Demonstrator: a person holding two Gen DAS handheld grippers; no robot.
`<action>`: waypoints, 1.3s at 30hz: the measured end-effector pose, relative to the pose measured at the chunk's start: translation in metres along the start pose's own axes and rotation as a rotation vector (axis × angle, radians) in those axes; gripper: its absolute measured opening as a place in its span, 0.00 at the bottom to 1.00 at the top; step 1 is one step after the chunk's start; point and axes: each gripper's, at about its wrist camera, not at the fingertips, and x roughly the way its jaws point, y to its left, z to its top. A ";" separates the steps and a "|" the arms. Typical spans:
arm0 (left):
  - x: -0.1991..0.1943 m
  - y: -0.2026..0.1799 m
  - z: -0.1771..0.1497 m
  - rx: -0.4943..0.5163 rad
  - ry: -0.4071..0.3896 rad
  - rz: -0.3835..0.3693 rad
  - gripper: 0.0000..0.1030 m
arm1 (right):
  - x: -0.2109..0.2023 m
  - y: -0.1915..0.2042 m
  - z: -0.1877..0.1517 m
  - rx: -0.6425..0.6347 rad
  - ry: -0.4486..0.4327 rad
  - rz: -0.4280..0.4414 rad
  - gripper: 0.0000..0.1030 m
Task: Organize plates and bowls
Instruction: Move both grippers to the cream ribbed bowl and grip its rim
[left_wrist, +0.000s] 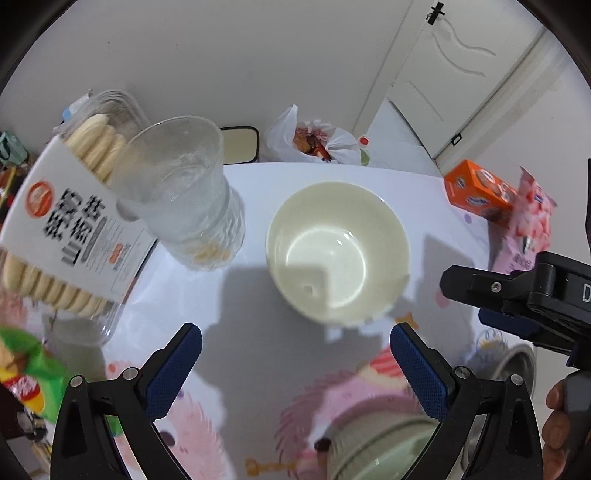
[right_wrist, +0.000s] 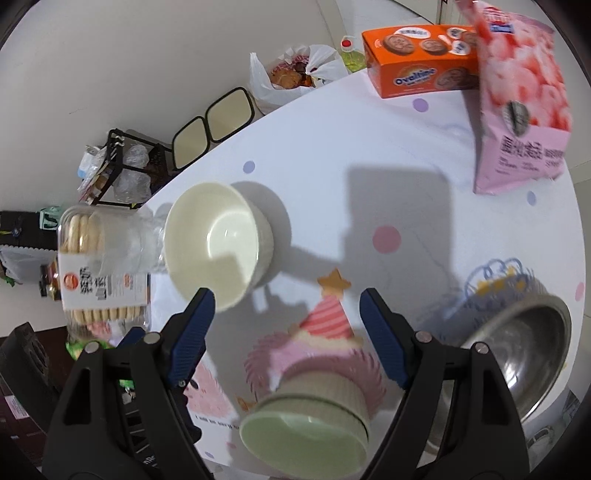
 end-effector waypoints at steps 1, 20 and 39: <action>0.002 0.001 0.003 -0.003 -0.001 -0.002 1.00 | 0.004 0.001 0.005 -0.001 0.007 -0.001 0.79; 0.039 0.025 0.021 -0.136 0.045 -0.001 1.00 | 0.049 0.016 0.046 -0.054 0.073 -0.043 0.79; 0.063 0.029 0.024 -0.194 0.093 0.048 1.00 | 0.065 0.025 0.051 -0.113 0.079 -0.067 0.78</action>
